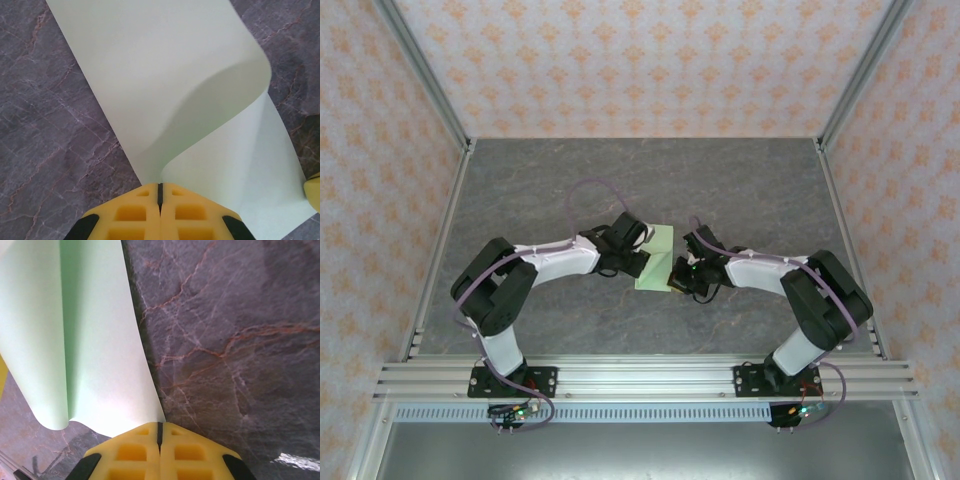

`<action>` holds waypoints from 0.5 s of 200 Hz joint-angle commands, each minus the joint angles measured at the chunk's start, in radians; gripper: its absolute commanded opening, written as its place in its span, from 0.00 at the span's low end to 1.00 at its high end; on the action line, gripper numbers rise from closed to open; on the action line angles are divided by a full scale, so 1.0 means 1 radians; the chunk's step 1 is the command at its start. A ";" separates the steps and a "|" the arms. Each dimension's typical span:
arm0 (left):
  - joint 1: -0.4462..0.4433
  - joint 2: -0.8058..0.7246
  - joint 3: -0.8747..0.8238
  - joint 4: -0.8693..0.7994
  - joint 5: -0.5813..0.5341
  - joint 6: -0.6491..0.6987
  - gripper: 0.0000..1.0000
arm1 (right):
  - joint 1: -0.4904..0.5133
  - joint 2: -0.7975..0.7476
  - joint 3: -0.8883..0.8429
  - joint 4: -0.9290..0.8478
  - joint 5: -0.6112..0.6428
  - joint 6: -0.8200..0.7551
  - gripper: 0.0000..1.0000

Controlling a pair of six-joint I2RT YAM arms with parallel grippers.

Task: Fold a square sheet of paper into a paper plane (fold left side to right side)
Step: Fold the triangle a second time at the center of the table.

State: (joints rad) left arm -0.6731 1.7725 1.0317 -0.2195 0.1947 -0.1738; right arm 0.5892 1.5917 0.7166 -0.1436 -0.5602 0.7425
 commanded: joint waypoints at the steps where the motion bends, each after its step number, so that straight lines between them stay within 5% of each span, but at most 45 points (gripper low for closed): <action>1: 0.007 0.017 0.026 0.004 -0.026 0.022 0.00 | 0.009 0.014 0.009 -0.073 0.031 -0.018 0.04; 100: 0.013 0.049 0.049 -0.006 -0.041 0.033 0.00 | 0.009 0.013 0.011 -0.078 0.028 -0.025 0.04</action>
State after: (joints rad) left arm -0.6712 1.8091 1.0538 -0.2195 0.1905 -0.1581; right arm 0.5892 1.5917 0.7181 -0.1493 -0.5602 0.7322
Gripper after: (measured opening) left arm 0.035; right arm 0.062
